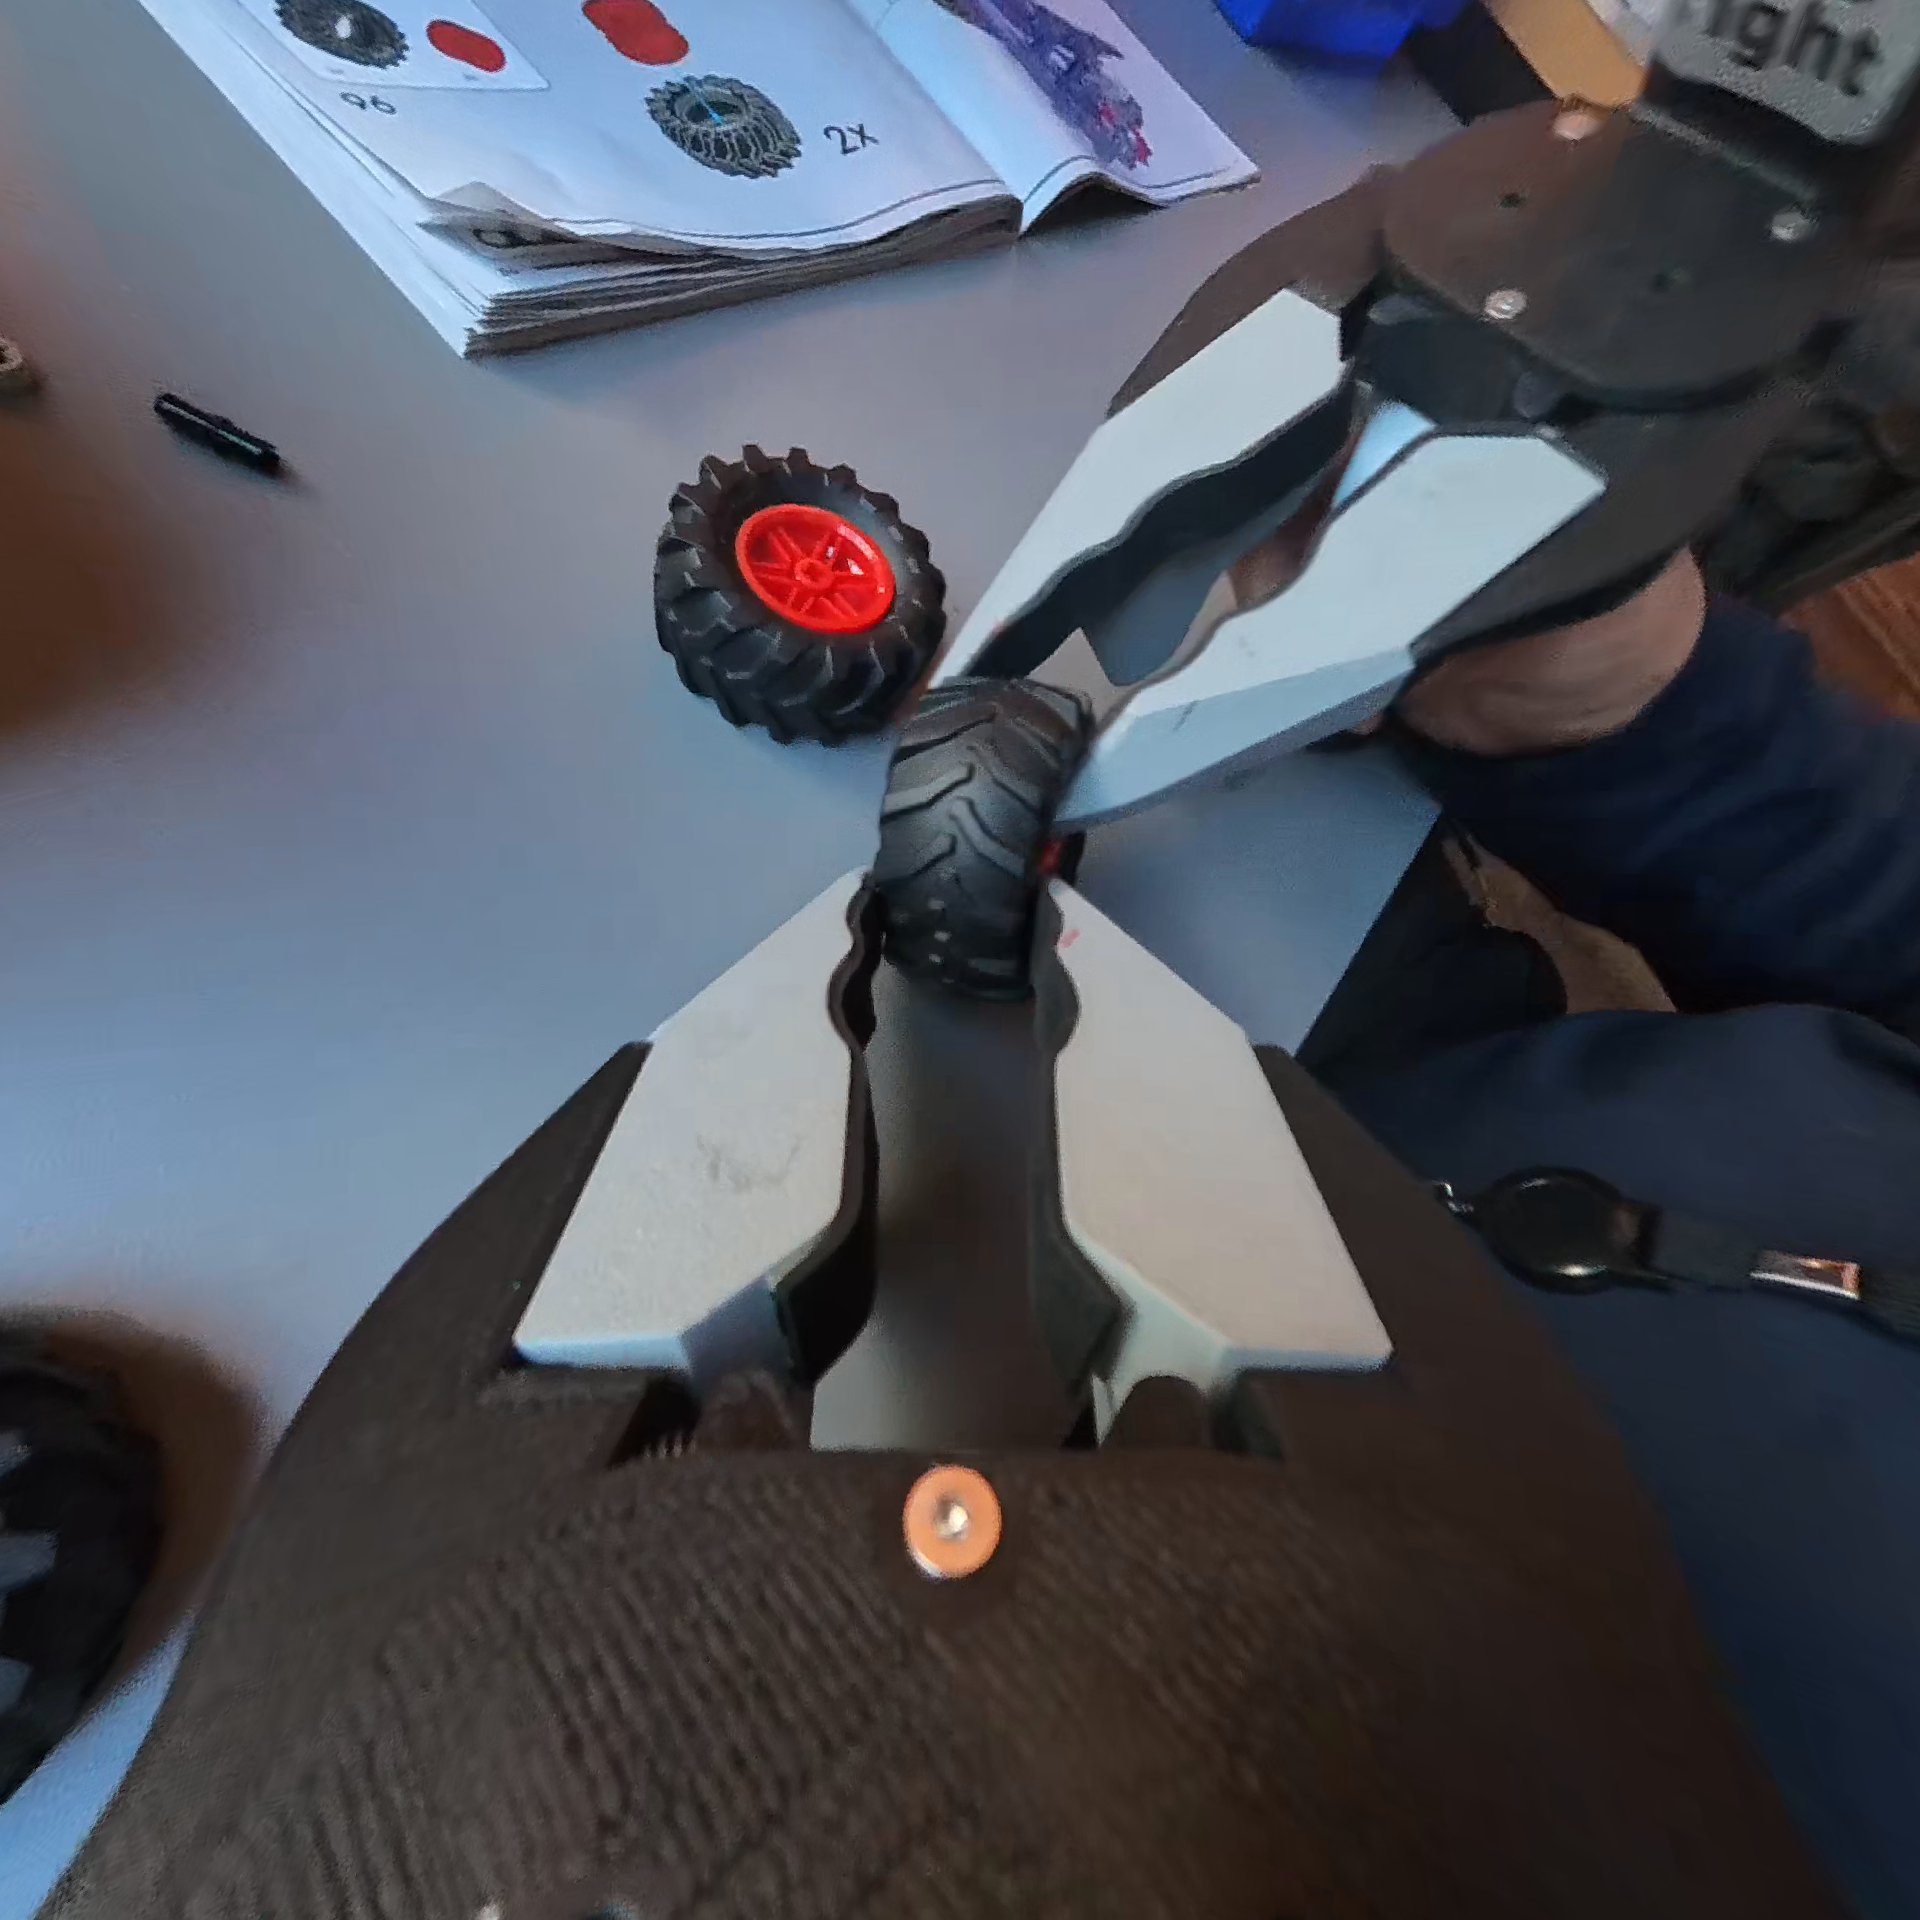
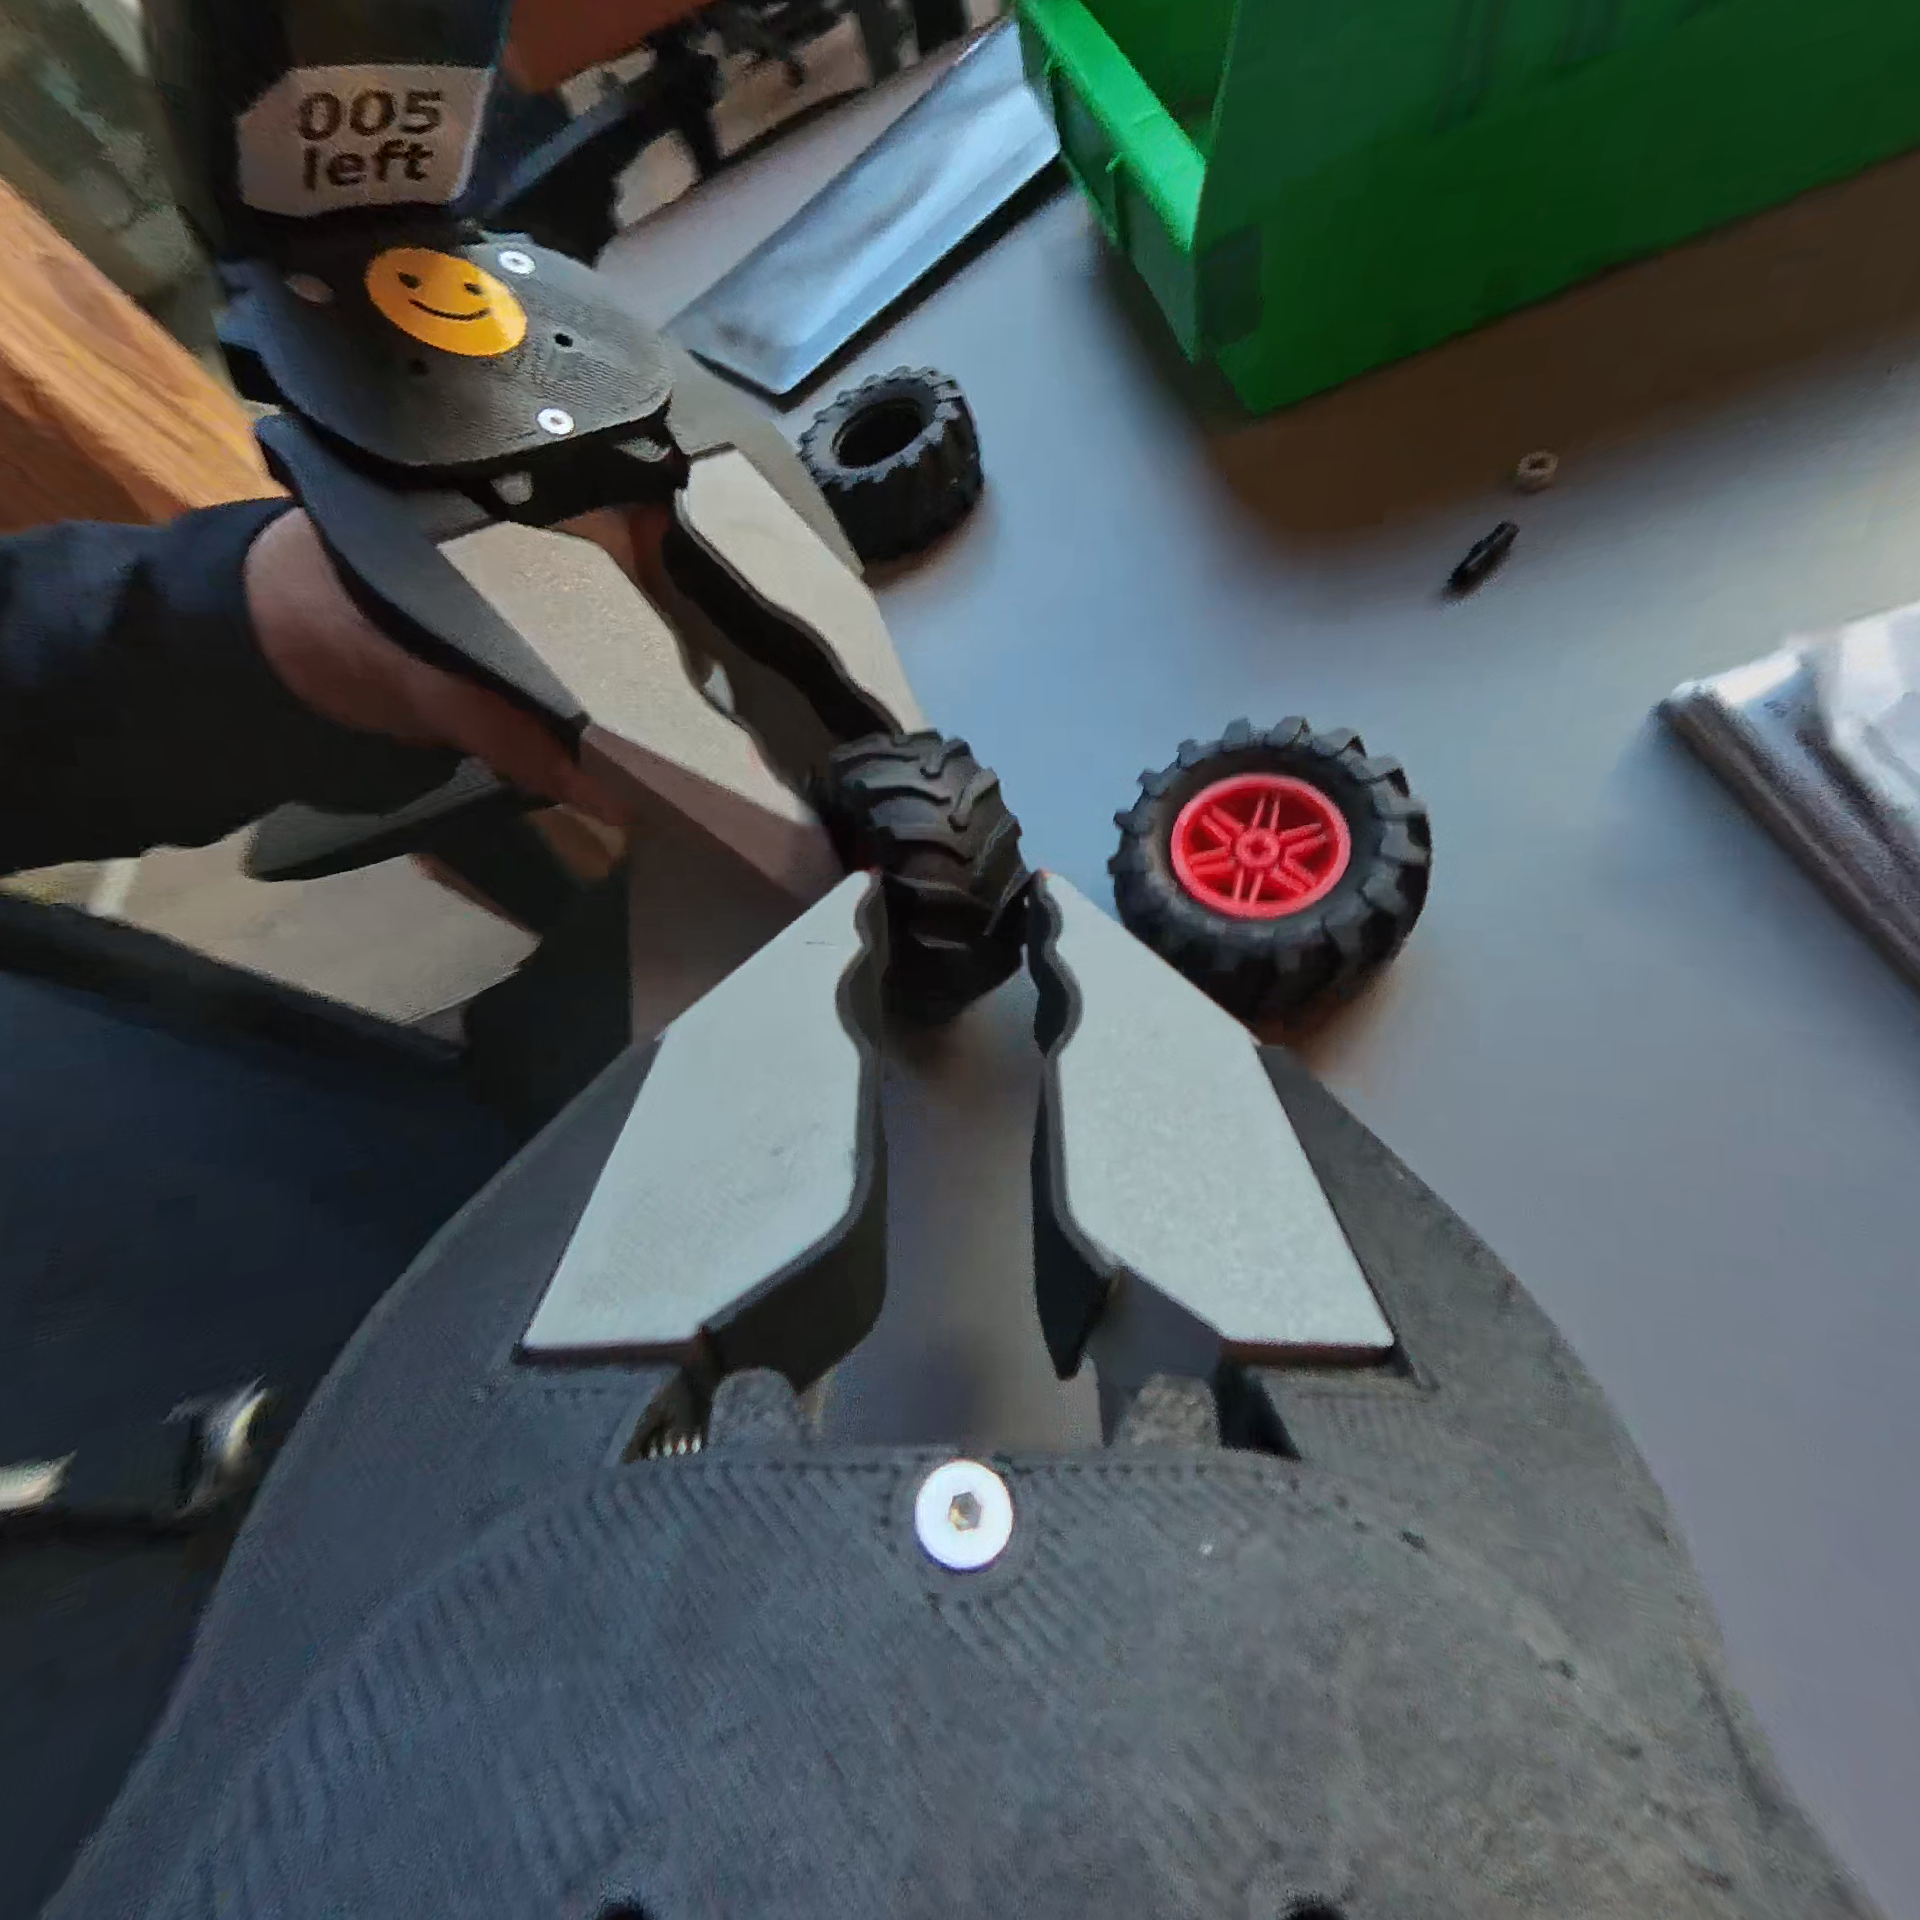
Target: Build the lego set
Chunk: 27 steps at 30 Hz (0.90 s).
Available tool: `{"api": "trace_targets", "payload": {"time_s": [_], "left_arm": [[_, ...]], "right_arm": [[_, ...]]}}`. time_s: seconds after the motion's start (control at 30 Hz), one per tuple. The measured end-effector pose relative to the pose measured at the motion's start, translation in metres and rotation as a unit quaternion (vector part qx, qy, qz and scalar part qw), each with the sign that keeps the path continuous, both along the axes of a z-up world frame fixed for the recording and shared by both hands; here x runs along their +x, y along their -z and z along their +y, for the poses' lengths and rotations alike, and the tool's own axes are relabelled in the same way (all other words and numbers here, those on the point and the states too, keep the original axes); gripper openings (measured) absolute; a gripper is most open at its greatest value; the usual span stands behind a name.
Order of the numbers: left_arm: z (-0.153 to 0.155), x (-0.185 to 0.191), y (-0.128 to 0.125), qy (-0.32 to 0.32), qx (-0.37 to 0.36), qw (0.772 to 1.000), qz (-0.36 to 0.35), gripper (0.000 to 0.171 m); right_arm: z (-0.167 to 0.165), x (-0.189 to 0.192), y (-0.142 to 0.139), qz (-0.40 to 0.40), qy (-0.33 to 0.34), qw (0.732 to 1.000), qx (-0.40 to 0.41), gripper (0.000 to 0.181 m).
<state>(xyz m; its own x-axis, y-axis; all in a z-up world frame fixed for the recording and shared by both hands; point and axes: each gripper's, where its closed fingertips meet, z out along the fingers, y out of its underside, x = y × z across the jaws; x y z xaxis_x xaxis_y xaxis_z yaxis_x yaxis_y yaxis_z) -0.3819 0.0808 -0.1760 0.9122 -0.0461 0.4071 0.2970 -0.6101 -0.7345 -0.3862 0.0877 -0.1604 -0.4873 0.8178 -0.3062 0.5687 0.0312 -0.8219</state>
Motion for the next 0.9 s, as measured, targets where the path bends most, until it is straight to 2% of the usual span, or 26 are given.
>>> {"api": "trace_targets", "payload": {"time_s": [0.07,0.13,0.23,0.3,0.33,0.43,0.5,0.7,0.9], "left_arm": [[0.000,0.003,-0.001,0.009,0.003,1.000,0.002,0.025],[-0.001,0.005,-0.001,0.019,-0.003,1.000,-0.020,0.026],[-0.003,0.013,-0.004,0.053,0.000,0.997,-0.047,0.026],[-0.002,0.011,-0.008,0.047,0.017,0.998,-0.044,0.026],[-0.003,0.011,-0.008,0.046,0.018,0.998,-0.044,0.025],[-0.006,0.010,-0.007,0.051,0.014,0.998,-0.040,0.025],[-0.006,0.010,-0.007,0.053,0.011,0.997,-0.055,0.025],[-0.006,0.011,-0.006,0.056,0.006,0.996,-0.066,0.024],[-0.006,0.011,-0.005,0.057,-0.002,0.995,-0.081,0.025]], "right_arm": [[0.006,0.014,-0.001,-0.029,-0.026,0.999,-0.021,0.020],[0.007,0.019,-0.005,-0.020,-0.042,0.998,-0.036,0.014],[-0.004,0.024,-0.003,-0.051,-0.091,0.992,-0.073,0.036],[-0.006,0.026,0.001,-0.063,-0.110,0.989,-0.078,0.035],[-0.004,0.023,0.005,-0.071,-0.103,0.990,-0.069,0.021],[-0.005,0.020,0.005,-0.060,-0.100,0.992,-0.049,0.021],[-0.008,0.019,0.007,-0.053,-0.092,0.994,-0.034,0.027],[-0.010,0.017,0.009,-0.035,-0.080,0.996,0.032,0.026],[-0.007,0.017,0.010,-0.064,-0.094,0.993,0.024,0.022]]}}
